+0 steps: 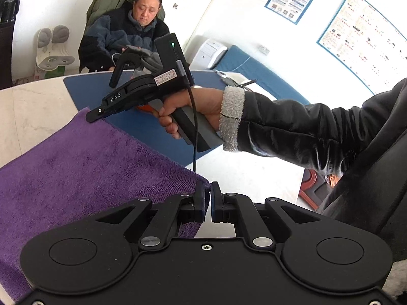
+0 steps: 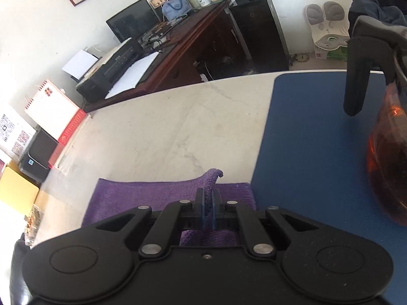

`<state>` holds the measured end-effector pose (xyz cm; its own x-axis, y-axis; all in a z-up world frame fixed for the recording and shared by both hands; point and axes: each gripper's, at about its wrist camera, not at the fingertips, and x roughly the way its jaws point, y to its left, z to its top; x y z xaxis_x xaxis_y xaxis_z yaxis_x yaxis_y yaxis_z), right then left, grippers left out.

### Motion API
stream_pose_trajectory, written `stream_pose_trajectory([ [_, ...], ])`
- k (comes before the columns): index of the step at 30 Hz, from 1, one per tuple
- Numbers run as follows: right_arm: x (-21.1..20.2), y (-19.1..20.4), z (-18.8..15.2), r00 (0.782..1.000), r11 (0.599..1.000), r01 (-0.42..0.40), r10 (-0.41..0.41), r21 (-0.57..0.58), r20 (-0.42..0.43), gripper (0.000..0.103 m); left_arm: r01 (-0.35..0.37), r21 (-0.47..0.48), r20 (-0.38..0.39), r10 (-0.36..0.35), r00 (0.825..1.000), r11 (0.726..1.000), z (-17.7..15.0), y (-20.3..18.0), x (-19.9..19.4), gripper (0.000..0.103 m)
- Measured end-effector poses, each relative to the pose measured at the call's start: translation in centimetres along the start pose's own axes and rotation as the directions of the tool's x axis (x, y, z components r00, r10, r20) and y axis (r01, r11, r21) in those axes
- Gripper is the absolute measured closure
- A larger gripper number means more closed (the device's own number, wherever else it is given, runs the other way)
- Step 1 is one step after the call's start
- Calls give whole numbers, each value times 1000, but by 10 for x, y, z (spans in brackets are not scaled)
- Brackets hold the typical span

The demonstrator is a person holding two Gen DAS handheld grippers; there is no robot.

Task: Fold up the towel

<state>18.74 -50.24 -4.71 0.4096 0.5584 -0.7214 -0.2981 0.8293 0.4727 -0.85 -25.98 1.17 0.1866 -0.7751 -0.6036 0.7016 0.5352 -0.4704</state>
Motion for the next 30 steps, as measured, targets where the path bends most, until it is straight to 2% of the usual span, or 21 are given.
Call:
stream_pose_trajectory([
  [4, -2, 8, 5, 999, 996, 45, -44, -75, 15, 98, 21, -11, -19, -21, 1000, 1000, -1, 3, 7, 99],
  [8, 8, 8, 6, 994, 984, 109, -112, -144, -13, 98, 41, -23, -46, -42, 998, 999, -1, 3, 17, 99],
  [16, 12, -3, 0, 986, 975, 164, -168, -151, -11, 98, 57, -69, -78, -62, 995, 996, -3, 10, 33, 99],
  [21, -23, -5, -11, 988, 985, 150, -146, -82, 59, 95, 42, -98, -98, -52, 994, 994, -5, 17, 43, 99],
  [26, -86, 0, -52, 990, 992, 107, -101, -61, 98, 90, 48, -122, -101, -61, 993, 991, -8, 18, 49, 99],
  [29, -117, 2, -98, 998, 996, 59, -57, -74, 39, 90, 52, -142, -111, -68, 992, 988, -10, 21, 53, 99],
  [30, -122, 4, -111, 997, 993, 76, -75, -85, 18, 90, 50, -146, -114, -67, 991, 988, -11, 21, 55, 99],
])
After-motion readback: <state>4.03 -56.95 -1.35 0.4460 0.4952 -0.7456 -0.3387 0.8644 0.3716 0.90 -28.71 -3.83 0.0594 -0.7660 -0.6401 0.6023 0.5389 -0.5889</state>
